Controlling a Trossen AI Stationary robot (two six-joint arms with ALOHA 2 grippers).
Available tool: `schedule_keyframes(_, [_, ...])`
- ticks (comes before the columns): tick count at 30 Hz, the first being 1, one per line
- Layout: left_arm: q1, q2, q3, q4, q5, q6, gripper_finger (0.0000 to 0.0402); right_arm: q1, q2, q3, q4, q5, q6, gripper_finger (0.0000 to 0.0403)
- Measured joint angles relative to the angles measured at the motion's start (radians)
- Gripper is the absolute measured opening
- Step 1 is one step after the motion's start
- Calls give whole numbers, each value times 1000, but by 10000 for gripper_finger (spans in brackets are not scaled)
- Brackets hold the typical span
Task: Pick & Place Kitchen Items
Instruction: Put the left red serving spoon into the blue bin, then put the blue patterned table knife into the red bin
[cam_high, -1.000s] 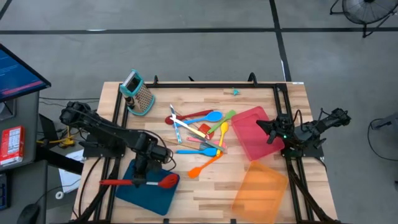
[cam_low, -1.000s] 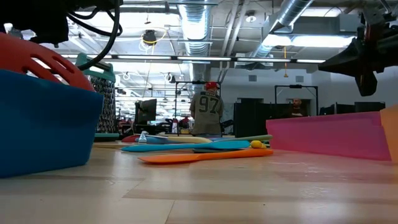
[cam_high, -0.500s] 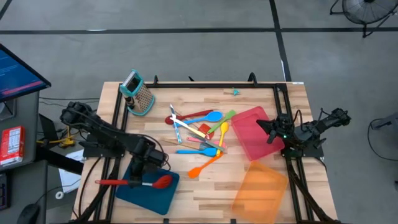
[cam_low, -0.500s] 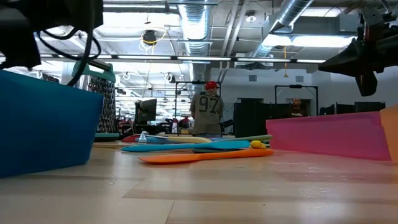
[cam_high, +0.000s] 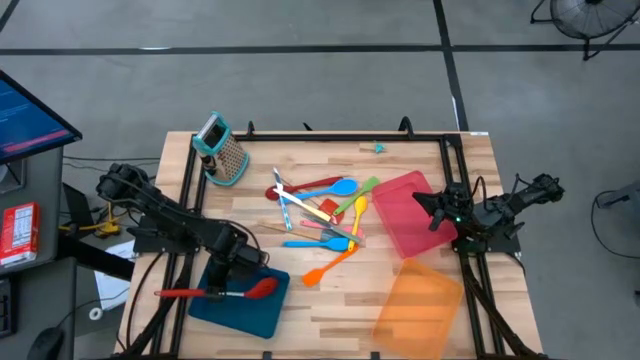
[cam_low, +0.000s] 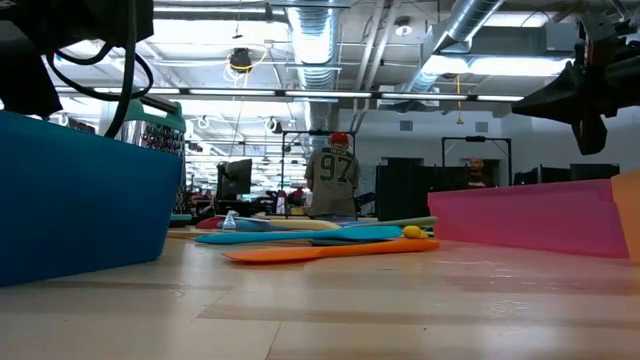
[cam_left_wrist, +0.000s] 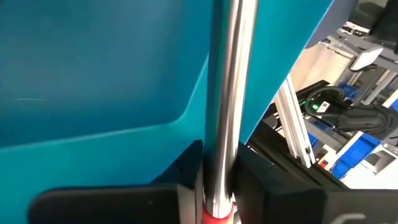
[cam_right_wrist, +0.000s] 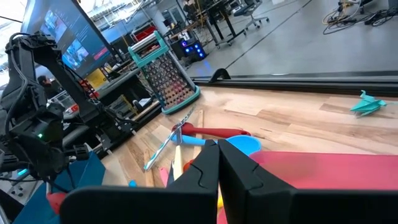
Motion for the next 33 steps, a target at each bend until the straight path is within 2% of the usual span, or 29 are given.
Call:
schedule_keyframes(7, [0,0,0,22,41,12,109,0,0,0,0,0,0,0])
schedule_keyframes(15, [9,-7,8,35,89,23,221,0,0,0,0,0,0,0])
schedule_keyframes(19, [36,-37,34,38,136,-54,262,0,0,0,0,0,0,0])
schedule_keyframes(24, [91,-151,89,42,164,-173,272,0,0,0,3,1,0,0])
schedule_keyframes(28, [161,-267,149,91,146,-300,273,0,0,0,6,1,0,0])
schedule_keyframes(30, [201,-317,175,158,96,-370,273,0,0,0,4,1,0,0])
schedule_keyframes(33, [262,-380,202,317,-45,-431,273,0,0,0,12,1,0,0])
